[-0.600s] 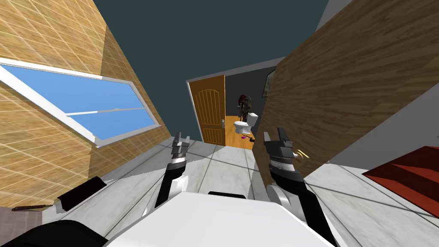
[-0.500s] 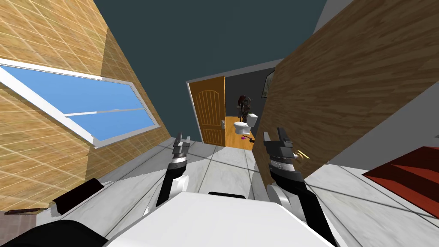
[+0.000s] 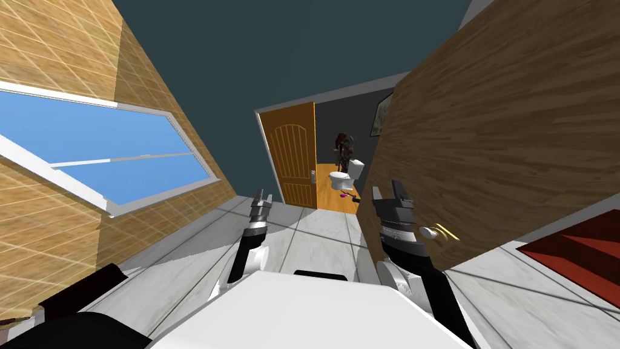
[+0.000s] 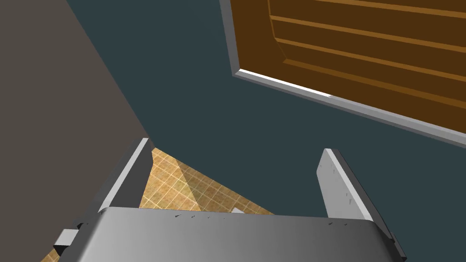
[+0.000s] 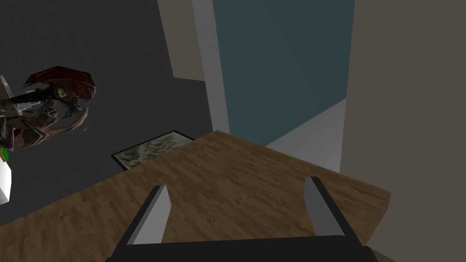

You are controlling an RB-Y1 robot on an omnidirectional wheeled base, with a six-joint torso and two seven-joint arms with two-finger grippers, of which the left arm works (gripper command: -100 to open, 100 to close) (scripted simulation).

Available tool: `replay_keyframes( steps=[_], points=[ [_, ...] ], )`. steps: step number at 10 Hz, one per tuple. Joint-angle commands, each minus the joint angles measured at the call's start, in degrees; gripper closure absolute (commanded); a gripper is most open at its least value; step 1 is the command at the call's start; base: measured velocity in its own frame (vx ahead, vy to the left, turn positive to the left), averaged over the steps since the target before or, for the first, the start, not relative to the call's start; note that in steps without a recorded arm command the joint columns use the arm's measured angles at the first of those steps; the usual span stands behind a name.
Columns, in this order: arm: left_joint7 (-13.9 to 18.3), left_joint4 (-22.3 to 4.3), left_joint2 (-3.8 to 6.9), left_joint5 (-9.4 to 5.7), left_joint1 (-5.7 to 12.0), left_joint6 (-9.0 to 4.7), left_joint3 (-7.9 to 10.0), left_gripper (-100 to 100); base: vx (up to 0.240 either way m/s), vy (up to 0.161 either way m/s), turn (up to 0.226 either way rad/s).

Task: Pull the door open

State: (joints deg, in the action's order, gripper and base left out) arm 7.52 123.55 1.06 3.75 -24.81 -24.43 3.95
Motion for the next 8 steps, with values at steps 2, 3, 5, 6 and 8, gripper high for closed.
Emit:
replay_keyframes(
  steps=[2,3,5,6,8],
  points=[
    [-0.1,-3.0,0.83,-0.12,1.71,0.79,-0.34,-100,0.16,-0.009,-0.052],
    [-0.1,-4.9,1.28,-0.24,2.66,1.05,-0.45,-100,0.141,-0.01,-0.049],
    [0.0,-7.8,1.95,-0.43,4.11,1.45,-0.63,-100,0.144,-0.023,-0.039],
    [0.0,-8.9,2.15,-0.5,4.65,1.59,-0.7,-100,0.158,-0.01,-0.053],
    [0.0,-12.1,2.76,-0.7,6.25,2.04,-0.9,-100,0.151,-0.014,-0.053]
  ],
)
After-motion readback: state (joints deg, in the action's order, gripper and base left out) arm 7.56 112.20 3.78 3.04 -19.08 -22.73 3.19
